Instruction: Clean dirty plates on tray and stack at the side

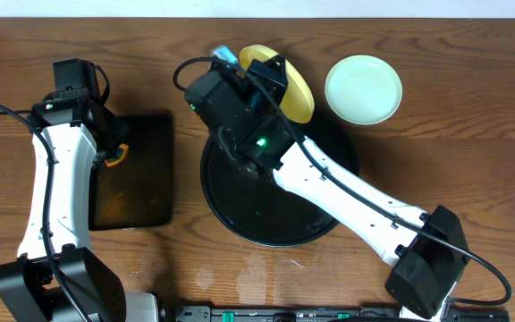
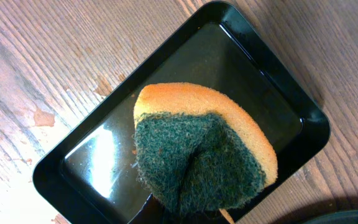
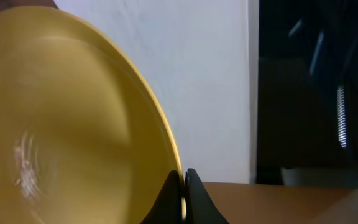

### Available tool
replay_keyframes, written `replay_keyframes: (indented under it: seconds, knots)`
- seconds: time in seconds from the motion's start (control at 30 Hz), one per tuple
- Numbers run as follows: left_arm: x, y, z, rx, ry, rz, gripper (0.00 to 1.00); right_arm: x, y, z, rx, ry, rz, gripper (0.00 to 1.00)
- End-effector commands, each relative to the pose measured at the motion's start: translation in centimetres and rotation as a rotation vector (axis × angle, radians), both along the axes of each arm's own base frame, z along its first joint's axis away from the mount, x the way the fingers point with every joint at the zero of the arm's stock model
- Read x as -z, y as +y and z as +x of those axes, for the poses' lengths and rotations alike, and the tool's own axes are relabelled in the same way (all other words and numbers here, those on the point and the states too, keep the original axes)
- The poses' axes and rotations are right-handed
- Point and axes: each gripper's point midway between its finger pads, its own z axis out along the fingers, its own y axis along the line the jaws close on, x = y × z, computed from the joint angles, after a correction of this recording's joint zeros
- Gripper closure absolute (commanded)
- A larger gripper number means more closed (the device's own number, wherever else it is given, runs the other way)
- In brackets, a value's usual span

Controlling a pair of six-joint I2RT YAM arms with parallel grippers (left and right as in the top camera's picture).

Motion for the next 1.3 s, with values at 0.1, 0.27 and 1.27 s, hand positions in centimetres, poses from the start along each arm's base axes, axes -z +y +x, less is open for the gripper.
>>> replay_keyframes:
  seconds: [0.1,0.27,1.27]
  knots:
    - [0.3,0.2,-0.2,0.012,0.017,0.010,0.93,-2.3,-1.1,-0.5,0.053,-0.055,0.002,0.99]
    - [0.3,0.2,-0.2,0.012,0.018,0.010,0.92,-1.7,-2.3,0.3,0.096,-0.083,0.136,0.99]
    - [0.3,0.1,-0.2,0.016,0.019,0.011,0.92,11.9,-29.4,10.9,0.500,0.320,1.582,0.99]
